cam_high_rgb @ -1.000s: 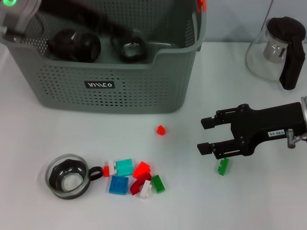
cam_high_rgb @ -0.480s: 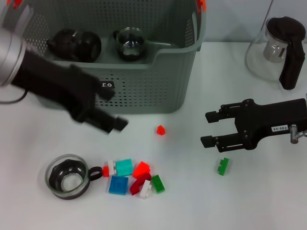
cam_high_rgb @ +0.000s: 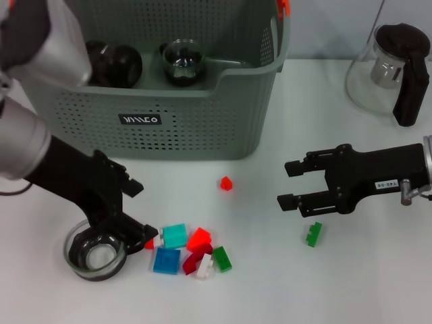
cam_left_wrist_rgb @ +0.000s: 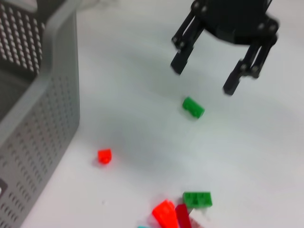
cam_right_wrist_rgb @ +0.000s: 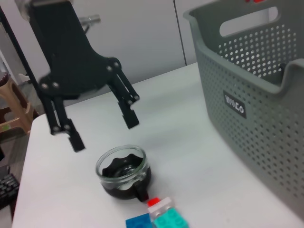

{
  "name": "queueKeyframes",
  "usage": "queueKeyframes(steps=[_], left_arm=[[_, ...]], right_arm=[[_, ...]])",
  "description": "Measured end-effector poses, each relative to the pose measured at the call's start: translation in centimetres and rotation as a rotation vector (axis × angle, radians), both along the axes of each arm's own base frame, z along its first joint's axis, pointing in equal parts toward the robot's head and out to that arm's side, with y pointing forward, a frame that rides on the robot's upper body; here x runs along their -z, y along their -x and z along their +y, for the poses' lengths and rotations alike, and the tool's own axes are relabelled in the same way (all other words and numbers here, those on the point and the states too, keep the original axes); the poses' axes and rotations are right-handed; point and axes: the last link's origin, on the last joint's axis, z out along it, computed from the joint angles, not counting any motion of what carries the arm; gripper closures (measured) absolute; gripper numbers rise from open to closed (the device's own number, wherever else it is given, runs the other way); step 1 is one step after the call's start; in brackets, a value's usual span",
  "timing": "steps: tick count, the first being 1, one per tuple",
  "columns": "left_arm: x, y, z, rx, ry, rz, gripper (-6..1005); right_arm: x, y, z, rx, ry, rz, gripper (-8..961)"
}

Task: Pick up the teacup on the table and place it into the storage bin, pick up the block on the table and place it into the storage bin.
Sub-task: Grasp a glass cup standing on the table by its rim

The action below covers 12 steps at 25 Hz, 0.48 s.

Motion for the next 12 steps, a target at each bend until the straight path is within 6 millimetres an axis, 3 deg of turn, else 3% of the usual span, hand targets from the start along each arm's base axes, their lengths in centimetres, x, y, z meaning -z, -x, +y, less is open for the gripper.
queueKeyframes(steps=[12], left_arm=[[1.6, 1.5, 0.9, -0.040, -0.001, 0.063, 184]], right_arm=[[0.1, 0.0, -0.8, -0.035, 0.056, -0.010, 200]])
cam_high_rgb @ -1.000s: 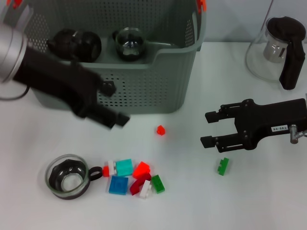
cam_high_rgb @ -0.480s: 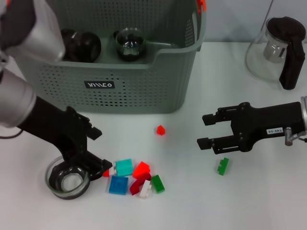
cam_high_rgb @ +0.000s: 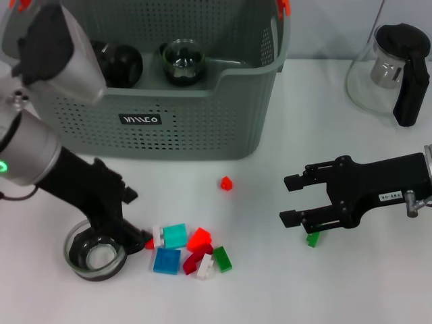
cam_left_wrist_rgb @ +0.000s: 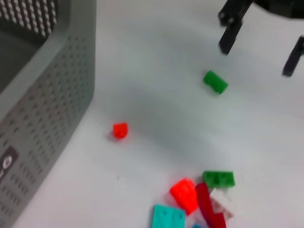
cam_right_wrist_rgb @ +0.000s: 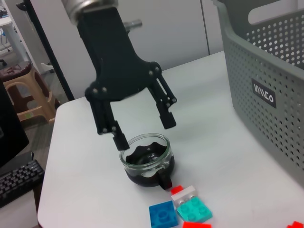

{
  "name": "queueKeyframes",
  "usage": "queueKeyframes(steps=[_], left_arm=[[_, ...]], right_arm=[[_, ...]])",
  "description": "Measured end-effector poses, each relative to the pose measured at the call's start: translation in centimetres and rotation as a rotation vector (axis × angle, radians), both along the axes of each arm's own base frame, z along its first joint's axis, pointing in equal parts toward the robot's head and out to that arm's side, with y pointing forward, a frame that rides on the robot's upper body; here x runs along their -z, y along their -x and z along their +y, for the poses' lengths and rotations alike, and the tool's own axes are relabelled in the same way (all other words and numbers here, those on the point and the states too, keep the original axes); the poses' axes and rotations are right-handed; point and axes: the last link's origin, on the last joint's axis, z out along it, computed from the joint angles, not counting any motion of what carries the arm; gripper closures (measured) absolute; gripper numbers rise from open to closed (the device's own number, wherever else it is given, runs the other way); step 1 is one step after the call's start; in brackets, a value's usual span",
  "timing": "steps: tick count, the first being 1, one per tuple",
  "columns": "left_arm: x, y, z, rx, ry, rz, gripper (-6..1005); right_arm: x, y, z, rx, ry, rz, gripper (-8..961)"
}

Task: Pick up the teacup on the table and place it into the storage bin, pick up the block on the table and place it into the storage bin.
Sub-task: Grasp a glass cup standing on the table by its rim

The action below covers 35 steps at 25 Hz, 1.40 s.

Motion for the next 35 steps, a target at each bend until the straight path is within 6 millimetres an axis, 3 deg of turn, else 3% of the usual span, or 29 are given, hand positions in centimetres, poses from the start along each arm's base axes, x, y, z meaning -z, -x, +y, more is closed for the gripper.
queueKeyframes(steps=[16, 19, 35], left_arm=[[1.4, 1.5, 0.3, -0.041, 0.023, 0.100, 185], [1.6, 1.5, 0.2, -0.043, 0.038, 0.104, 185], [0.4, 1.4, -1.6, -0.080, 0.074, 0.161, 186]], right_arm=[[0.2, 0.5, 0.0, 0.002, 0.017, 0.008, 155], [0.2, 0.6, 0.0, 0.003, 0.020, 0.009, 13], [0.2, 1.2, 1.1, 0.004, -0.015, 0.000, 14]])
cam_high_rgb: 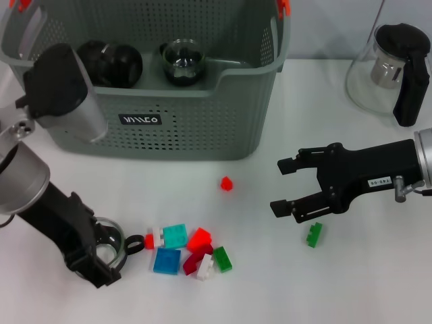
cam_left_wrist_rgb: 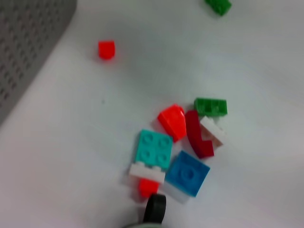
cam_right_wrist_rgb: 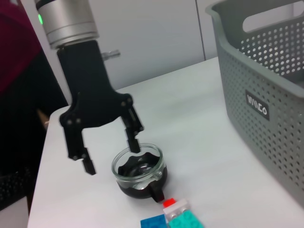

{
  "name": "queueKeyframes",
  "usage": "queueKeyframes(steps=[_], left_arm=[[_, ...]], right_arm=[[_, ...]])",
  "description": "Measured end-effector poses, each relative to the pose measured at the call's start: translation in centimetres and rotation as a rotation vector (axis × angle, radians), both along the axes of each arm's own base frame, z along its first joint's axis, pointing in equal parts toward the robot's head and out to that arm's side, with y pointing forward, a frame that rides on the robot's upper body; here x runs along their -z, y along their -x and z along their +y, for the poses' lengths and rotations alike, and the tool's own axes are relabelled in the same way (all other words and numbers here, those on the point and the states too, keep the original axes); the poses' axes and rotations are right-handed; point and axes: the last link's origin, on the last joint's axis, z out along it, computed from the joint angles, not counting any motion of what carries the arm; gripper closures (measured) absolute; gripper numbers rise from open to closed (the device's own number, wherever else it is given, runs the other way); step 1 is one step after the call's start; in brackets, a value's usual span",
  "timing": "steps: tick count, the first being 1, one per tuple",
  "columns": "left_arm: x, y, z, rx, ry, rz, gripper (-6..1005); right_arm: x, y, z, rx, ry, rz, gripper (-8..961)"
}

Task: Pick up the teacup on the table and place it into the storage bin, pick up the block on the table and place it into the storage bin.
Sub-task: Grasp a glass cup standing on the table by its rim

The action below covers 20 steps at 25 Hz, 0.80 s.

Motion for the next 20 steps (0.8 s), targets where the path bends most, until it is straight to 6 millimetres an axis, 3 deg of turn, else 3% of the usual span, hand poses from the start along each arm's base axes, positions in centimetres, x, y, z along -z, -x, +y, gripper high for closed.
queueKeyframes(steps=[20], left_arm=[[3.1, 2.2, -0.1, 0.015, 0.016, 0.095, 186]], right_arm=[[0.0, 0.3, 0.8, -0.005, -0.033, -0.014, 18]])
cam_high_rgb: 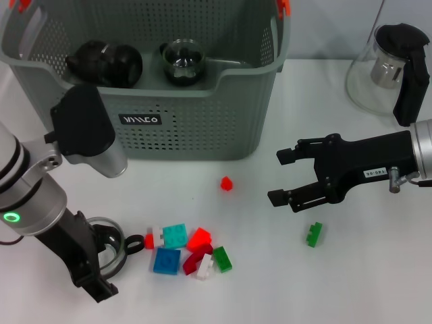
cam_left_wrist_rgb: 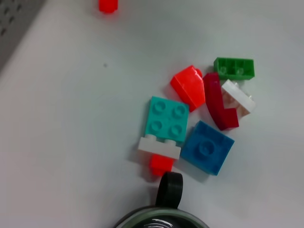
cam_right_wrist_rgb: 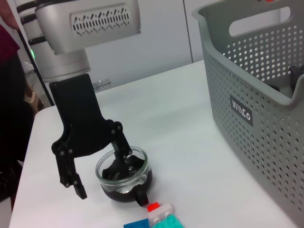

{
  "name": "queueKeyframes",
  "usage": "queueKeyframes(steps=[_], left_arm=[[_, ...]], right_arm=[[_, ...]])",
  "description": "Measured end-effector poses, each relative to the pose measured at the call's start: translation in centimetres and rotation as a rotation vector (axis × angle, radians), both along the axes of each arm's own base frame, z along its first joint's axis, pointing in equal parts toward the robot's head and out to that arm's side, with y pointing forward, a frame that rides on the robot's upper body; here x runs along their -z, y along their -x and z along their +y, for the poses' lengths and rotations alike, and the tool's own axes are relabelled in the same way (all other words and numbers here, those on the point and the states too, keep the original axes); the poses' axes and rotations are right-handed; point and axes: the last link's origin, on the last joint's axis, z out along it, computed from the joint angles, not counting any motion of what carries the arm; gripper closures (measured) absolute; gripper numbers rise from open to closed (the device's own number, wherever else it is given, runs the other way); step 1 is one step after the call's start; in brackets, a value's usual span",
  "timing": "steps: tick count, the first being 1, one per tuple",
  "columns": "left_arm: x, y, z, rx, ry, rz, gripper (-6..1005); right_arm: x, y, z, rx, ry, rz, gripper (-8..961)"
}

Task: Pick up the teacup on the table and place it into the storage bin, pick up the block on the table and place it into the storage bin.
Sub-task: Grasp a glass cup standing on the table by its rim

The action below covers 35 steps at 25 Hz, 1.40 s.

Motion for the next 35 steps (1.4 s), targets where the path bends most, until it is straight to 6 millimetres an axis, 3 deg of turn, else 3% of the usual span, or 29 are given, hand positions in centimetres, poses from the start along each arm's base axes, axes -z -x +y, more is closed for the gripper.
queueKeyframes(steps=[21, 24, 35], left_arm=[[1.4, 0.7, 0.1, 0.003, 0.015, 0.020, 194], [1.5, 0.8, 0.0, -0.002, 0.019, 0.020, 397], [1.5, 0.9, 0.1, -0.012, 0.020, 0.020, 808]], right_arm=[[-0.1, -0.3, 0.1, 0.010, -0.015, -0.002, 17], [-0.1, -0.3, 0.1, 0.013, -0.016, 0.000, 17], [-0.1, -0.3, 0.1, 0.013, -0.017, 0.001, 17]])
